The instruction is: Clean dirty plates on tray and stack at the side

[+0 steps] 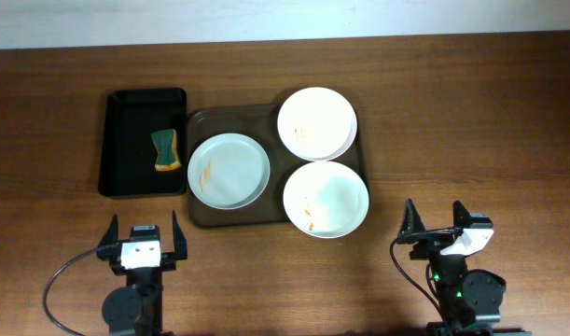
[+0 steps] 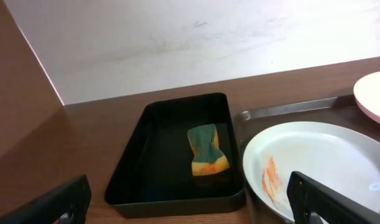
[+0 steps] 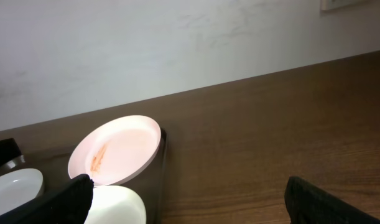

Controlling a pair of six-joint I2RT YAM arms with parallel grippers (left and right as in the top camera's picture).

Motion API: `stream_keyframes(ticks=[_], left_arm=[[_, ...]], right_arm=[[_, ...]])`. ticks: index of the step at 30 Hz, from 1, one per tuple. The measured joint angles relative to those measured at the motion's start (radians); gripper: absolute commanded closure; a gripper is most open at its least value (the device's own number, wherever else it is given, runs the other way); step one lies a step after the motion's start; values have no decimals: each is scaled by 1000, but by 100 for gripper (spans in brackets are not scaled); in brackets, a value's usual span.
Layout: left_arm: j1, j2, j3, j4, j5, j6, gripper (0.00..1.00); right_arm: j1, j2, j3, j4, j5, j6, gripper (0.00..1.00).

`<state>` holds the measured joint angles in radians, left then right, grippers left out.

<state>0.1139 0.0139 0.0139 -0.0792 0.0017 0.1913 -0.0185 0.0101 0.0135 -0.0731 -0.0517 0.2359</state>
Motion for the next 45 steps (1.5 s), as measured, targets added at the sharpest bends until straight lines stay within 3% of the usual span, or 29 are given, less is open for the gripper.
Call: stream_keyframes(ticks=[11,14,23,30,37,41,45], left_arm=[[0,7,67,-11,96,0,1],[0,50,166,-103,98,0,1],[0,309,399,-121,101,-1,1],[0,689,690,-229,180,-12,1],[2,1154,1109,-497,333,-13,1],[2,1313,1289,-702,424,-16,1],[2,1344,1320,-750,485,-16,1]], right_arm=[[0,0,0,4,-38,1,2],[0,0,6,1,-42,0,2],[0,30,178,-105,-45,0,2],[0,333,454,-241,-52,-9,2],[0,840,860,-521,-160,-11,2],[0,1033,1087,-726,-204,-12,2],[0,1108,1163,-705,-225,-11,2]])
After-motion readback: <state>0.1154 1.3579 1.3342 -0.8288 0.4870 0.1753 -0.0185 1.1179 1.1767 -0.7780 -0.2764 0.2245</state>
